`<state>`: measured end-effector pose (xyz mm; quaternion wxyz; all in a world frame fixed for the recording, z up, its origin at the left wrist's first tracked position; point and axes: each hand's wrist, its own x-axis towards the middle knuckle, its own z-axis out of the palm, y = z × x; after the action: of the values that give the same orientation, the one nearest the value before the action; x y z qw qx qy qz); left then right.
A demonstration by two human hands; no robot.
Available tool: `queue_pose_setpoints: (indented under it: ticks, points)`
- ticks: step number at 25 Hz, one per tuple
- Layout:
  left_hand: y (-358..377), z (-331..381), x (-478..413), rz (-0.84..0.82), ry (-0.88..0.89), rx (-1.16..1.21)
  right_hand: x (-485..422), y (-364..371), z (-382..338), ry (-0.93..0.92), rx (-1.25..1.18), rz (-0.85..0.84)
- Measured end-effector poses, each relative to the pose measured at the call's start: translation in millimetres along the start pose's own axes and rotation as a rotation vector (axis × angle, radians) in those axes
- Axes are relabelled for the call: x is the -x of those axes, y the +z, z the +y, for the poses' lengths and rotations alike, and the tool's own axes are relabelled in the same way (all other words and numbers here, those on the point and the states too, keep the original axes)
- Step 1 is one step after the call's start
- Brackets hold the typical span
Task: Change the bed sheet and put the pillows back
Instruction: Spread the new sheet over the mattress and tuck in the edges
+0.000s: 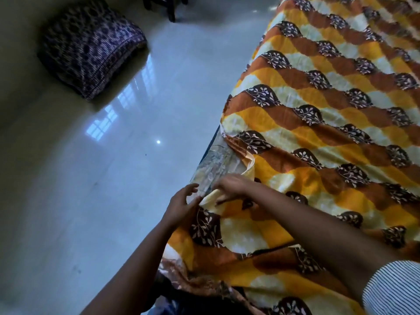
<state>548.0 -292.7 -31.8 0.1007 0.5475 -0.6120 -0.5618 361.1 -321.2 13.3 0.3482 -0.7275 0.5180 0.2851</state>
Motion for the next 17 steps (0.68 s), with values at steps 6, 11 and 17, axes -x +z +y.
queue_pose_setpoints:
  ticks: [6,11,17]
  points:
    - [-35,44,-8,-0.043,-0.124,0.438,-9,-94,-17,-0.26,0.037,0.312]
    - [-66,25,-6,0.219,-0.095,0.489,-39,-99,-39,-0.206,-0.207,0.191]
    - [-95,-20,-4,0.226,-0.124,0.402,-69,-107,-51,-0.052,-0.003,-0.056]
